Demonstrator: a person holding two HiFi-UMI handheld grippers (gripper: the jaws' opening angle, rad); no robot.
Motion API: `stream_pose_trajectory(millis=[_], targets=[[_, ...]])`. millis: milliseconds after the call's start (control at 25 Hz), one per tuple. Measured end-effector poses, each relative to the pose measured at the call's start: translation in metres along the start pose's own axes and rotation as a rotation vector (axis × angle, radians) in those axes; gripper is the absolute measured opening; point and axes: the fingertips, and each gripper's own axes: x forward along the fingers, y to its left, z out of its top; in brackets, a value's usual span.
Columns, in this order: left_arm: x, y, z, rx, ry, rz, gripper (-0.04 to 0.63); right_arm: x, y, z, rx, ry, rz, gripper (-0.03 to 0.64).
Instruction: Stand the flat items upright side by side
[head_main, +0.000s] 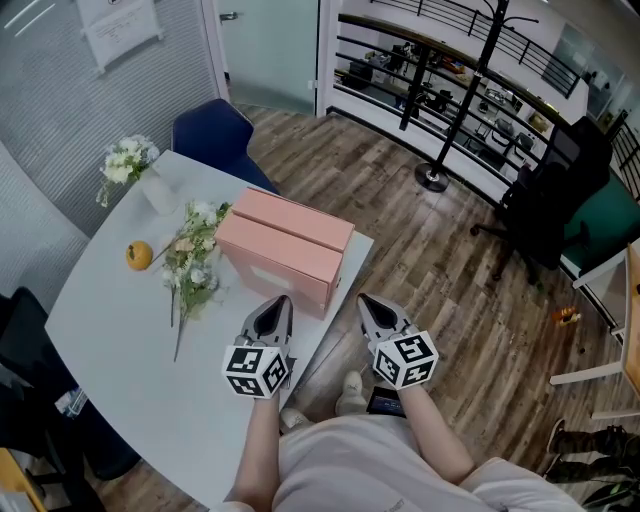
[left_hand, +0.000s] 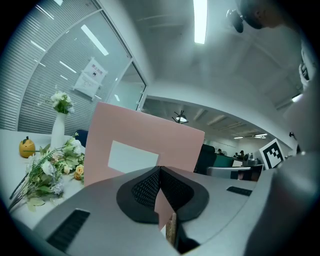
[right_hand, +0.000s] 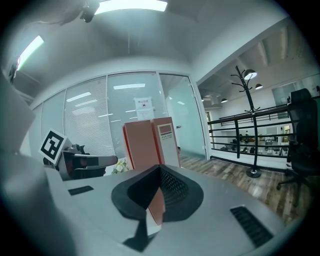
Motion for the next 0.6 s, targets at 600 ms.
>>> stream_pose_trajectory(millis=[600], targets=[[0.005,-0.0037,-0.002,-0.001,0.012,0.002,0.005,-0.0039,-0.0074,0.0009,0.011,0.0,-0.005,0.015]])
